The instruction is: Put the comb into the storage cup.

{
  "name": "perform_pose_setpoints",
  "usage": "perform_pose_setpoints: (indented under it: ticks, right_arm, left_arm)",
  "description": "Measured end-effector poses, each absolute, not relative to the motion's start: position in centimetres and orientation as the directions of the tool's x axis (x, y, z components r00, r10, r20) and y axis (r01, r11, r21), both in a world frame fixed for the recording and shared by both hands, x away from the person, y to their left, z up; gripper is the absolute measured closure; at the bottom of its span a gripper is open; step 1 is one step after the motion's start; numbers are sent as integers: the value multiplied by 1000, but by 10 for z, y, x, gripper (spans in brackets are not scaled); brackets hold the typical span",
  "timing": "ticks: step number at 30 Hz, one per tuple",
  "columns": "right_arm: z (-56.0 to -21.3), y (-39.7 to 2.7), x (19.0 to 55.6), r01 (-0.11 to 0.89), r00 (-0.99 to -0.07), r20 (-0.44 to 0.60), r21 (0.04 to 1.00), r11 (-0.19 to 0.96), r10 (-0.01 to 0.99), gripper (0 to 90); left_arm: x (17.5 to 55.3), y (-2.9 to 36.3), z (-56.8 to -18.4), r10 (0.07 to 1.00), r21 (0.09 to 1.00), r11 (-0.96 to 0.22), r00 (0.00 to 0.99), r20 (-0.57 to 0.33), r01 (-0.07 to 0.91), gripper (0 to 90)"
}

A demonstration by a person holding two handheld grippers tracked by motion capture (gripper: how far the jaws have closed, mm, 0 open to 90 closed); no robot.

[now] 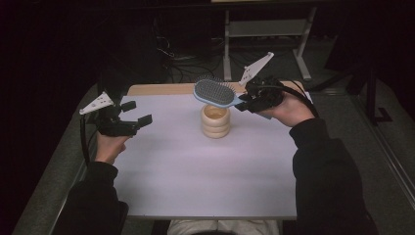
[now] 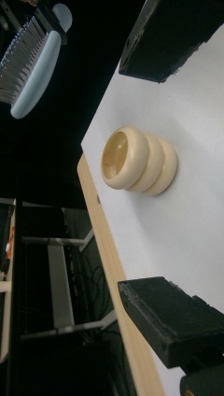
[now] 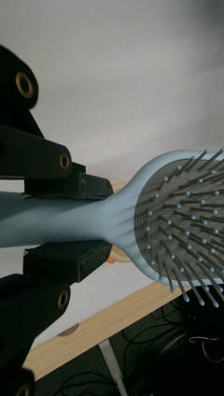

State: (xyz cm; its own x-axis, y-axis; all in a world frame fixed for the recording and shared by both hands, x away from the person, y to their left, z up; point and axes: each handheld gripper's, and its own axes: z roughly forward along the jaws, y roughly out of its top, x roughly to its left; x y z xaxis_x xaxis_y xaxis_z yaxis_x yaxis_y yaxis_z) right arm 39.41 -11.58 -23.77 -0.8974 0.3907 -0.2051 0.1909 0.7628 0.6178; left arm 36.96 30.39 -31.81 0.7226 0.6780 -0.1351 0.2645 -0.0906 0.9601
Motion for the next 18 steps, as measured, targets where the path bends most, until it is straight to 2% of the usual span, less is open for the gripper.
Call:
perform_pose_setpoints:
  ticks: [10,18]
  right_arm:
    - [-234,-111,393,182,-895,-211,634,752,394,683]
    - [-235,-98,395,179,-896,-213,630,756,389,683]
  left_arm:
    - [378,282,-297,635,962,-104,761,-131,253,1]
    - [393,267,-293,585,958,-51,786,-200,282,0]
